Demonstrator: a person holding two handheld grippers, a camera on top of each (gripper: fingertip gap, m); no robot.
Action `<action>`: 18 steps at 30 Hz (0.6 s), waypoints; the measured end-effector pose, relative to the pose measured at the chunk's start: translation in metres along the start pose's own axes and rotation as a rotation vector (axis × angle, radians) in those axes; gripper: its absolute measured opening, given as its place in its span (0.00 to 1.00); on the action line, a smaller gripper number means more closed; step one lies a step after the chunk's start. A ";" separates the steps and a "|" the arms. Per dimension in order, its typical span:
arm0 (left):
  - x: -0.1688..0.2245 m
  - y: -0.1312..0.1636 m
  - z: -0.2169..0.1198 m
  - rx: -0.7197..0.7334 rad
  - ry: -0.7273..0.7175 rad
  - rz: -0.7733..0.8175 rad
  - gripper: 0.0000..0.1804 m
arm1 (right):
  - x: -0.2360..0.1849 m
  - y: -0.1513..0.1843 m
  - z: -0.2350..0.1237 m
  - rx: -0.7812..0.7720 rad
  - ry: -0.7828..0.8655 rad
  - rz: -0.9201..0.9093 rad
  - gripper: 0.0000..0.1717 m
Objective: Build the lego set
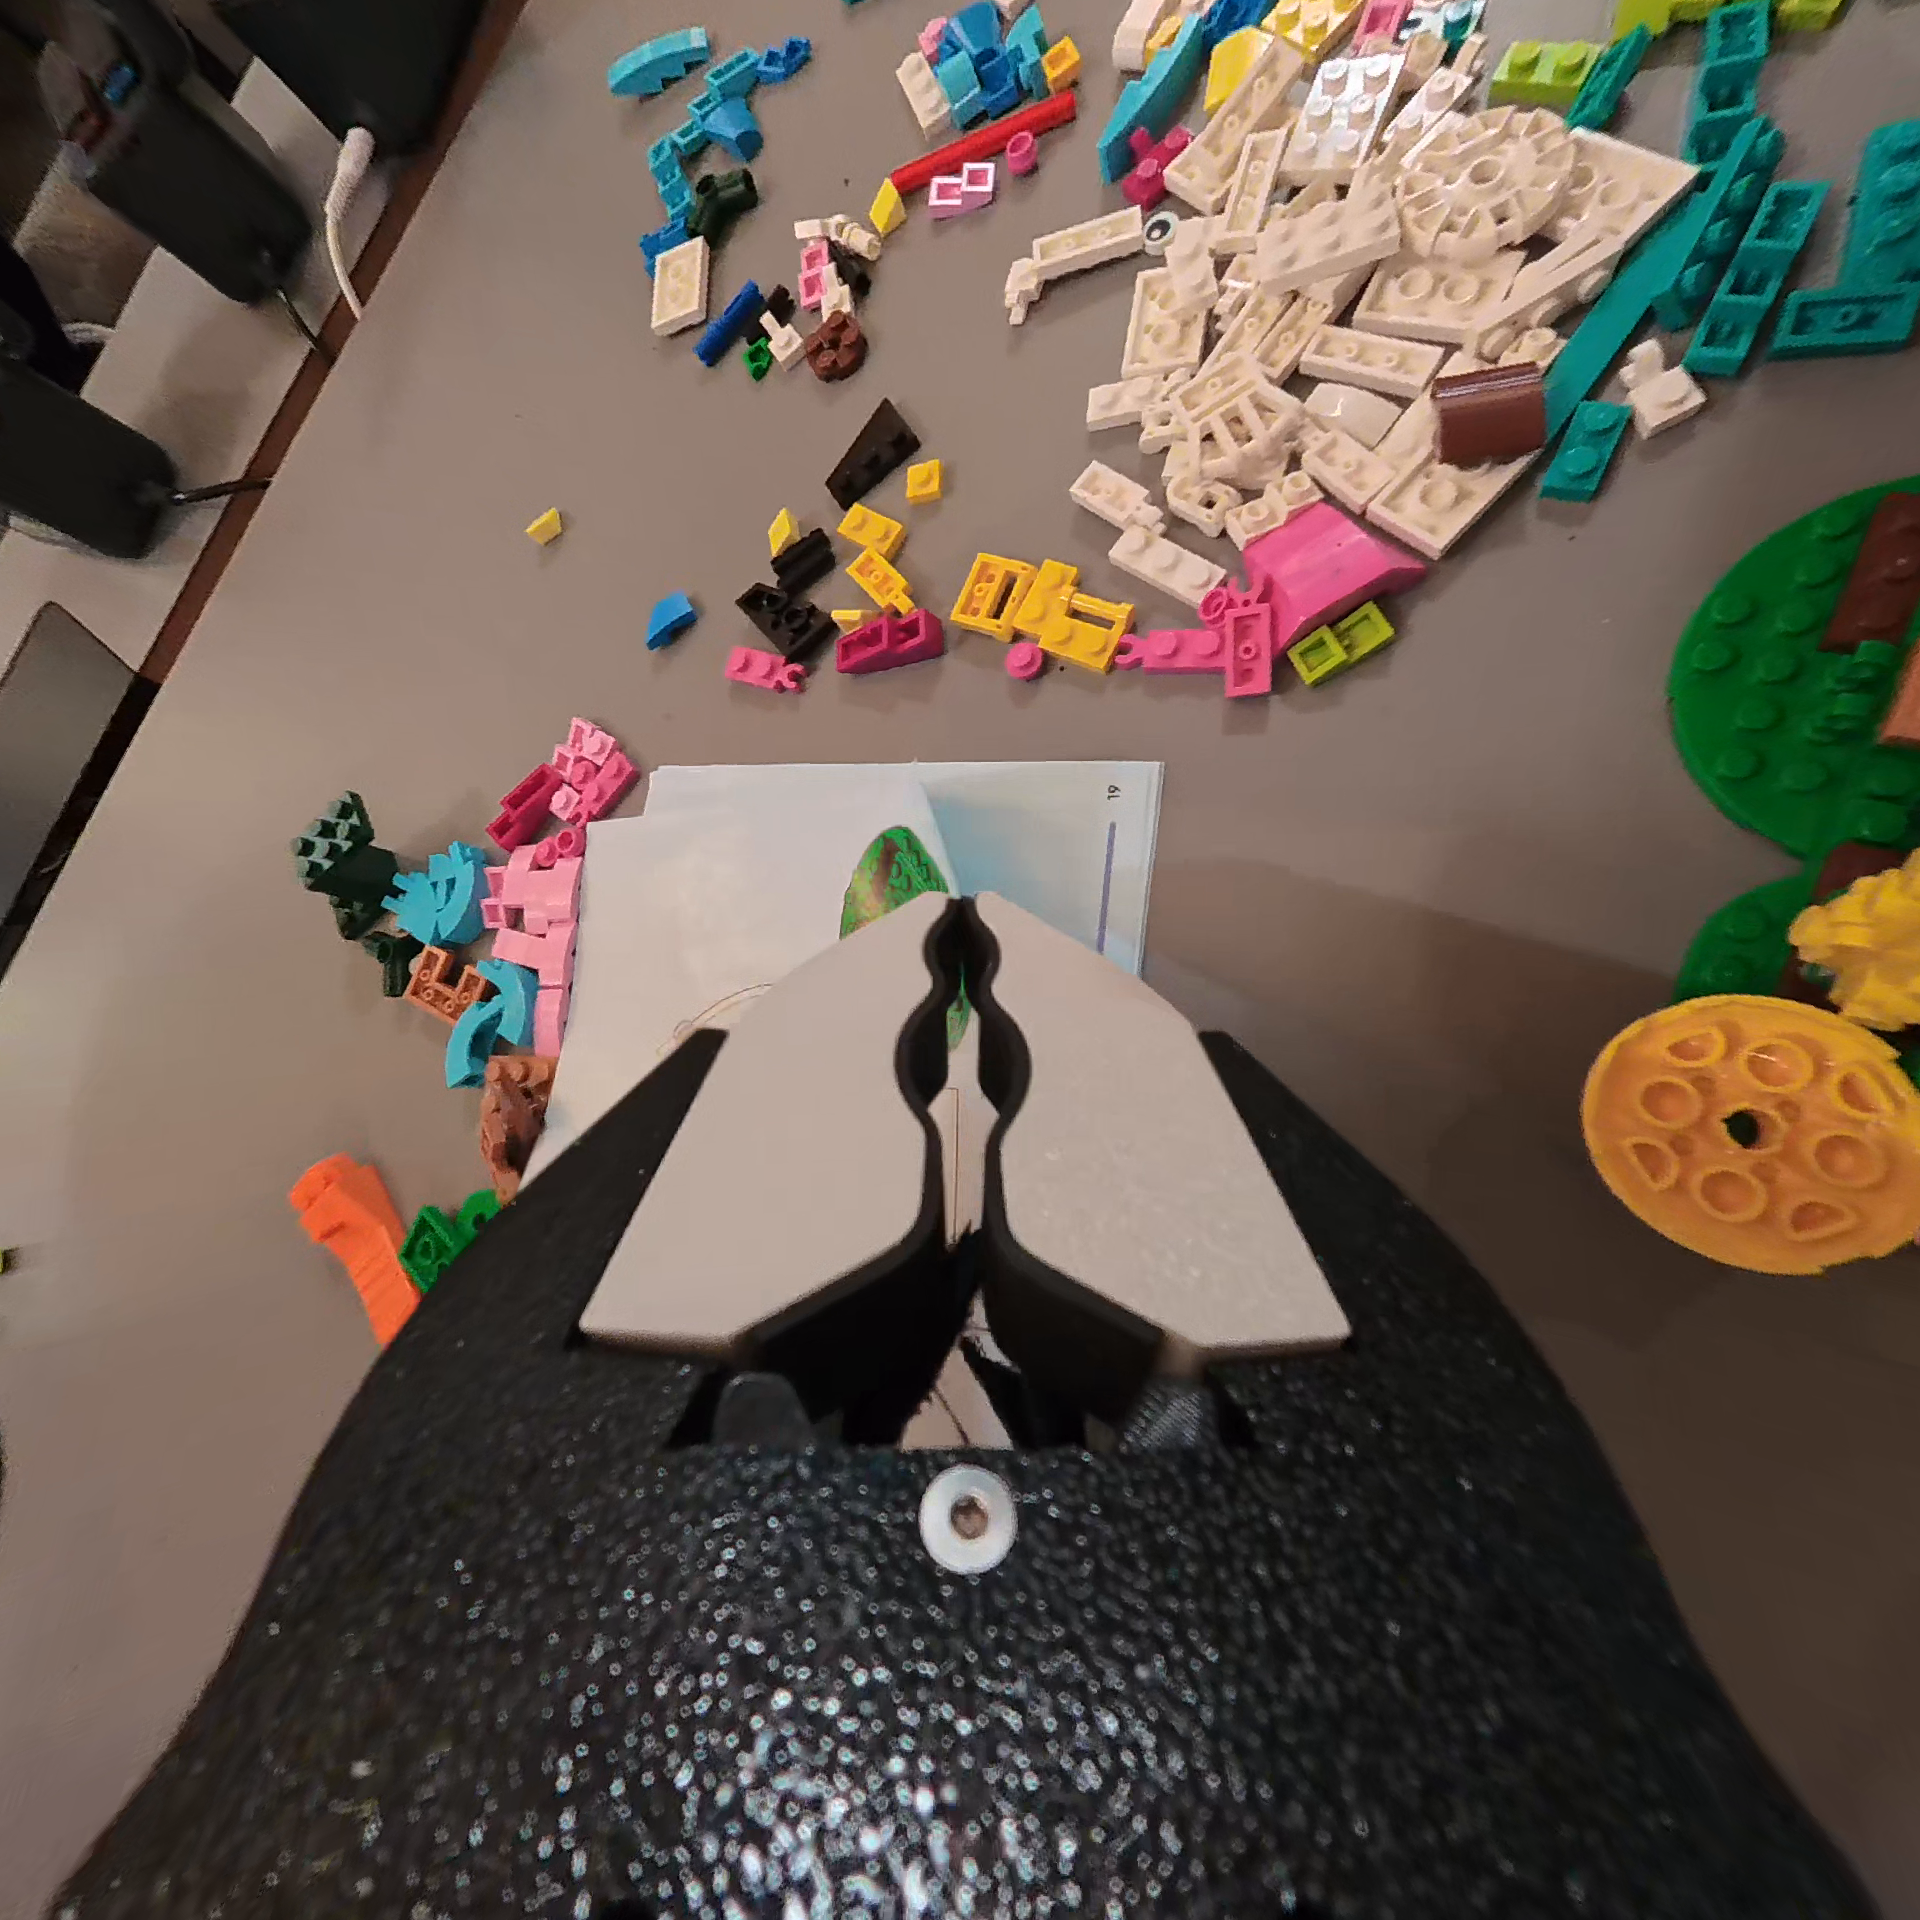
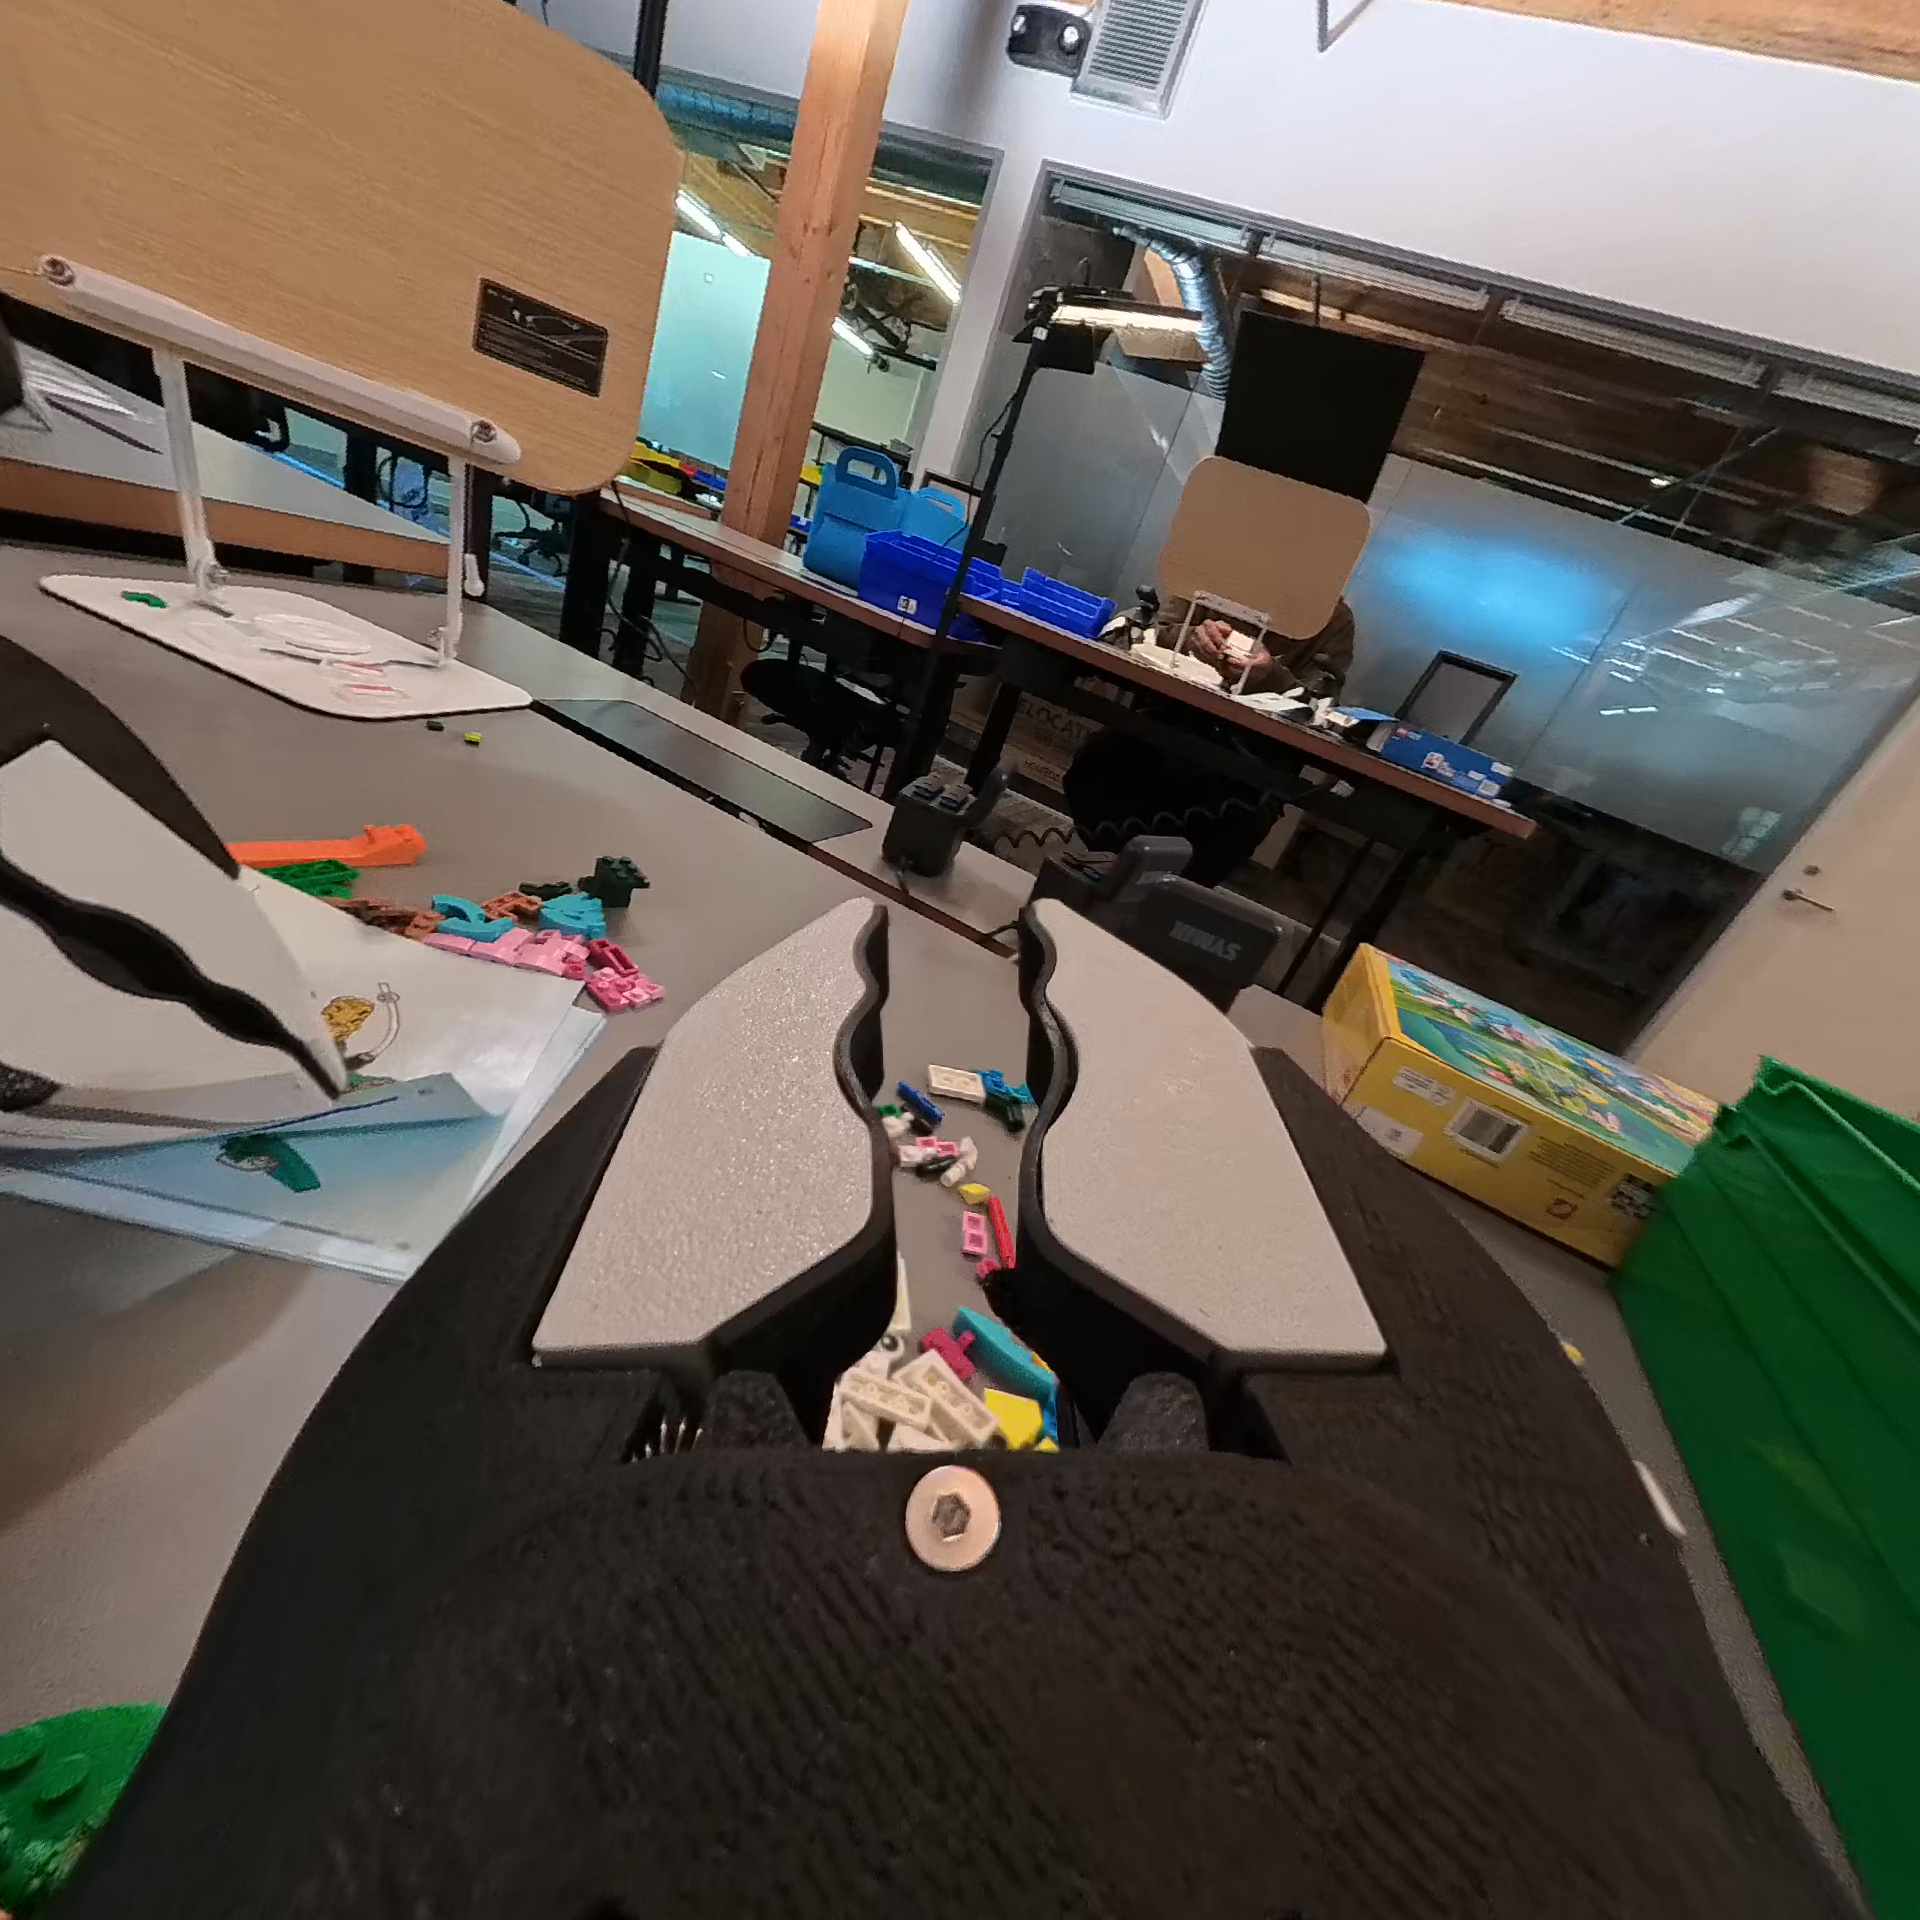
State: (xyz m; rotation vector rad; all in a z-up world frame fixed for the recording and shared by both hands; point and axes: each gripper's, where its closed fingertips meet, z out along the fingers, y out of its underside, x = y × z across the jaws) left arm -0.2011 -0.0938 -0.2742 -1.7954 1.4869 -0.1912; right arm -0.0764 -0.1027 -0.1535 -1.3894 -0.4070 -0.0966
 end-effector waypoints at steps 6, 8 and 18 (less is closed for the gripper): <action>-0.007 -0.002 -0.010 0.073 0.023 -0.103 0.00 | -0.011 0.006 0.002 -0.033 -0.047 -0.046 0.13; -0.009 -0.003 -0.015 0.105 0.032 -0.144 0.00 | -0.014 0.007 0.003 -0.042 -0.054 -0.069 0.13; -0.025 -0.010 -0.048 0.336 0.175 -0.509 0.00 | -0.016 0.007 0.003 -0.046 -0.044 -0.139 0.12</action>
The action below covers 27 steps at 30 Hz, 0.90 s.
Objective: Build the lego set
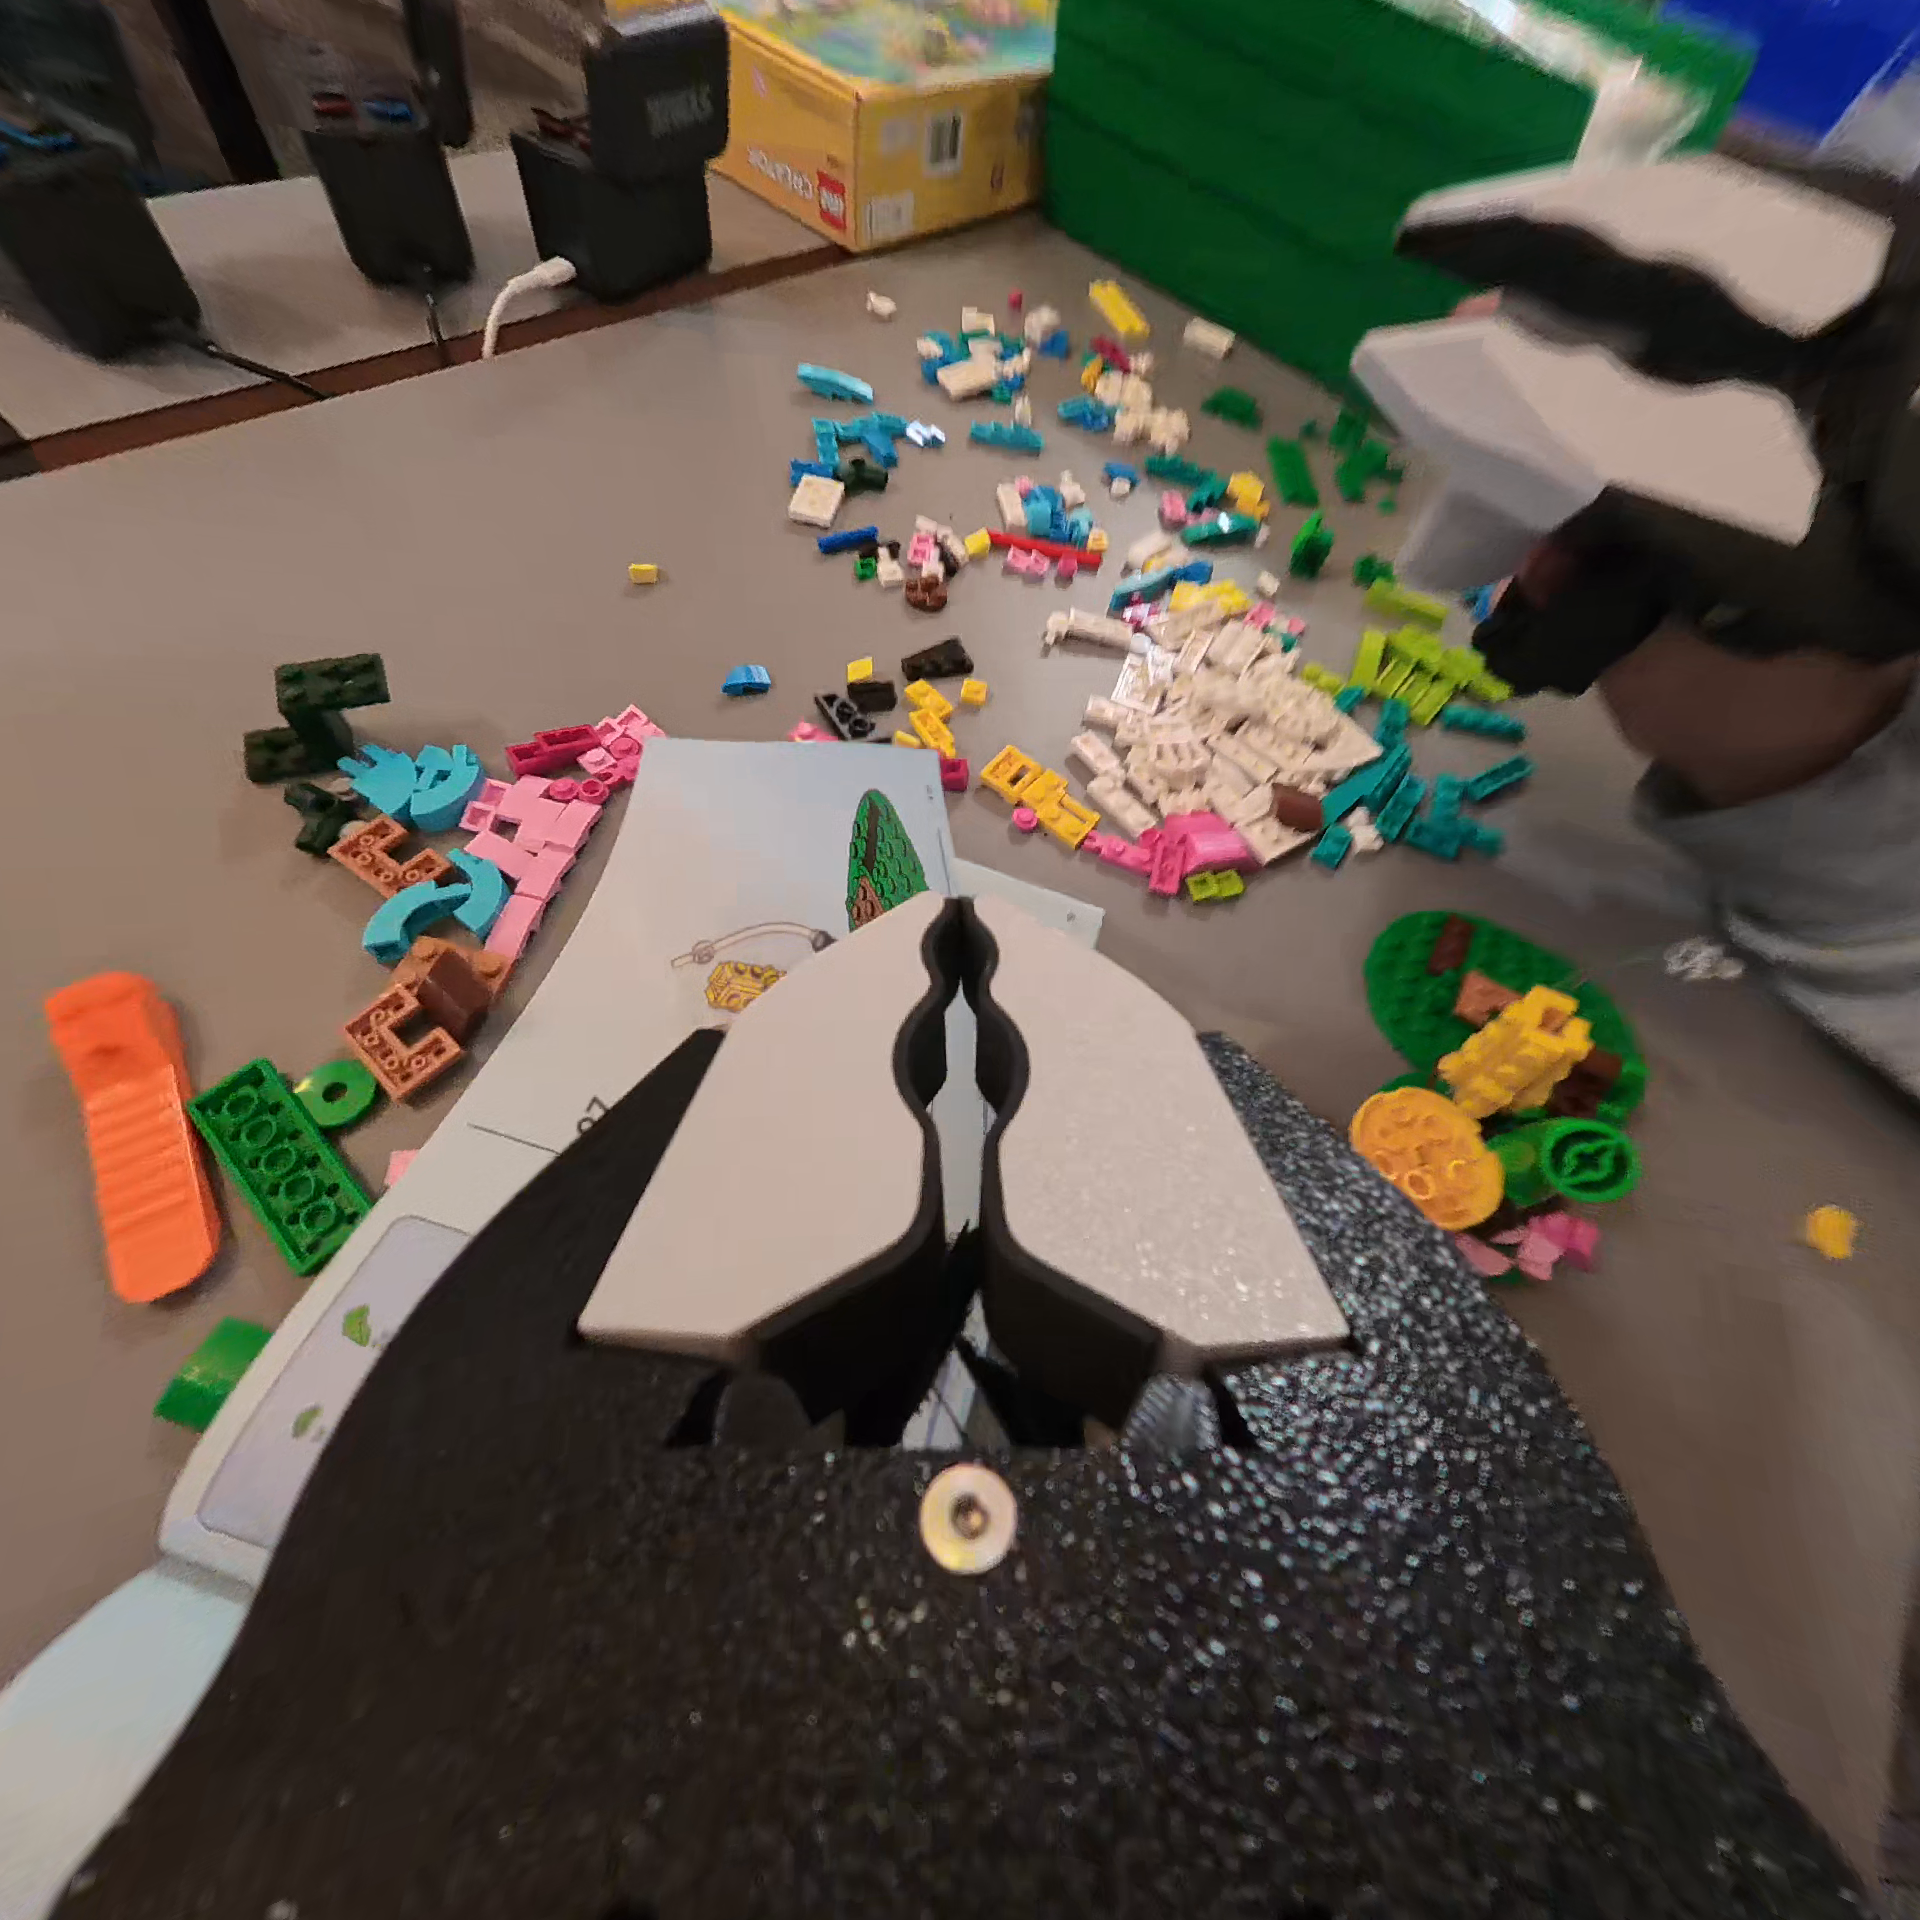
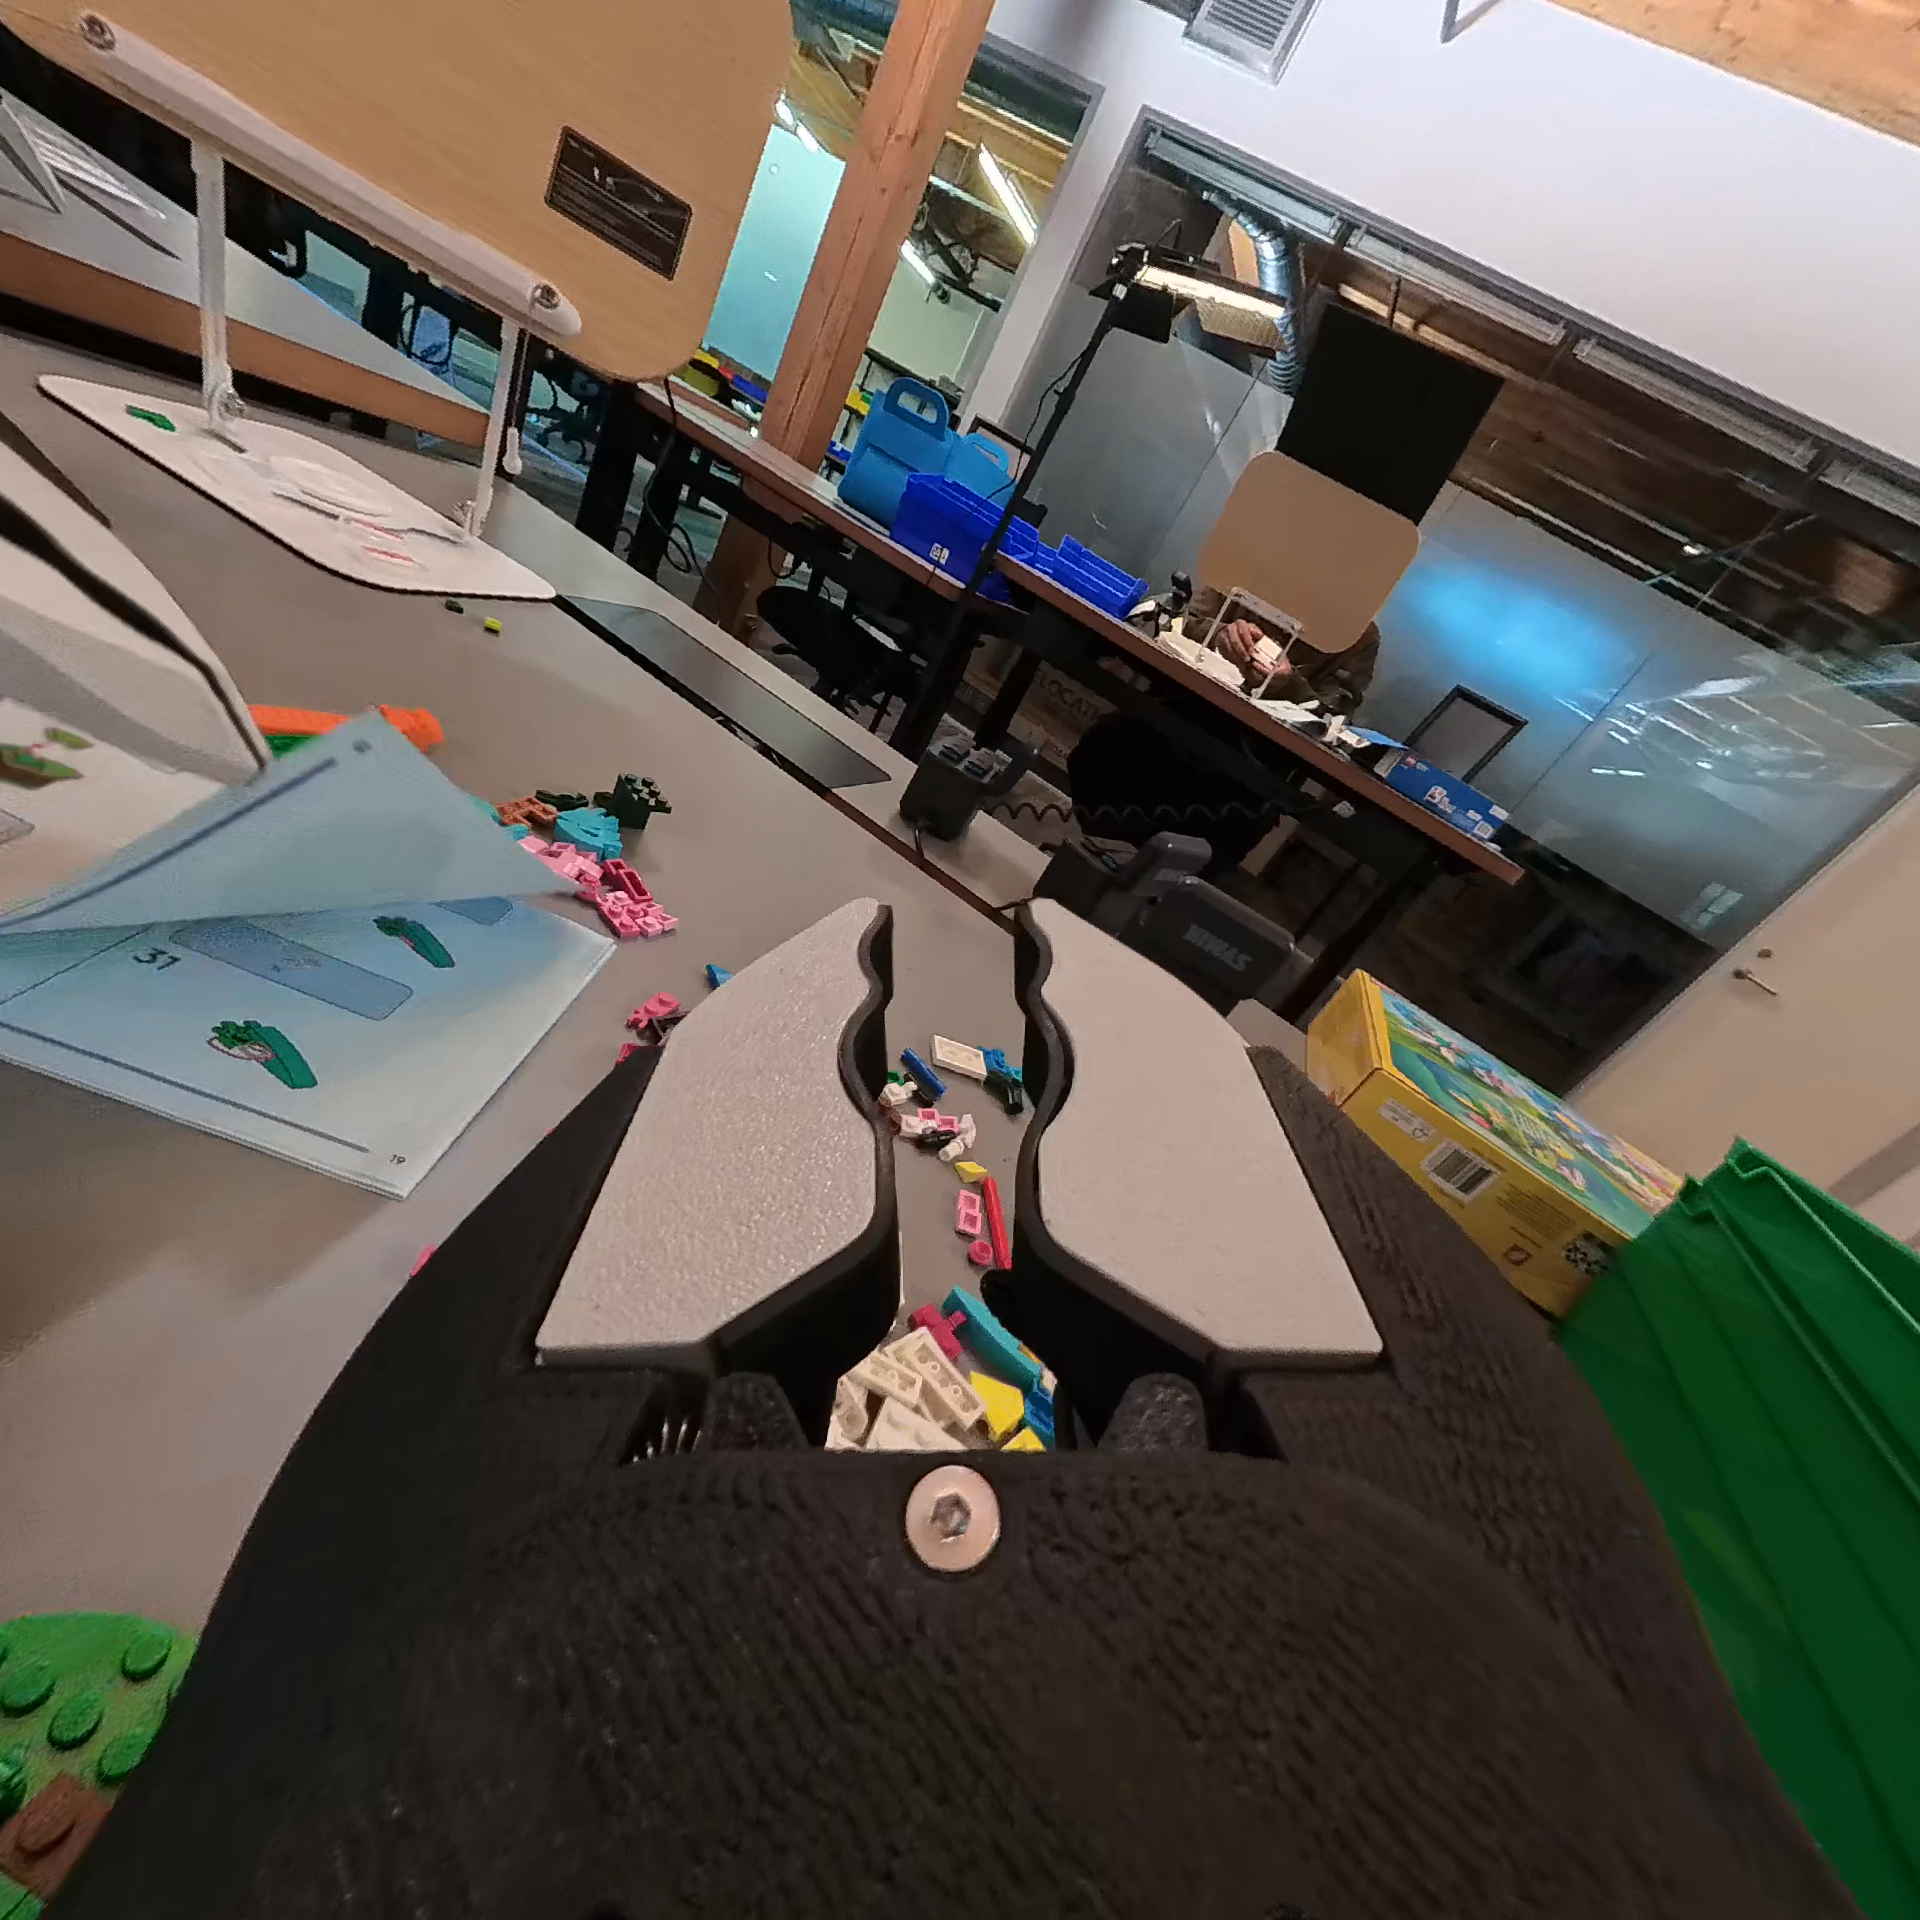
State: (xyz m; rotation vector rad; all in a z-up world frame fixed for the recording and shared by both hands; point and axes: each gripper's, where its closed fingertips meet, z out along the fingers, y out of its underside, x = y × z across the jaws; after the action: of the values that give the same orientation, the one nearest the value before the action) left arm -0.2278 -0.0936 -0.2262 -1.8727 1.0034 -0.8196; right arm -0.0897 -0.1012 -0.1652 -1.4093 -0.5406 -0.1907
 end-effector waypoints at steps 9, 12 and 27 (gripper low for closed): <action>-0.011 -0.010 -0.019 0.082 0.010 -0.076 0.00 | 0.001 0.001 -0.001 -0.001 0.005 -0.005 0.11; -0.011 -0.012 -0.021 0.088 0.005 -0.070 0.00 | 0.001 0.001 -0.001 -0.003 0.003 -0.010 0.11; -0.049 0.025 -0.138 0.135 -0.548 0.033 0.00 | 0.002 0.002 -0.001 -0.006 0.006 -0.029 0.11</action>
State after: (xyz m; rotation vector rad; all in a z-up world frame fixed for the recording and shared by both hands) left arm -0.3723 -0.1092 -0.1962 -1.8135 0.6151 -0.3095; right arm -0.0867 -0.1018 -0.1665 -1.4065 -0.5567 -0.2201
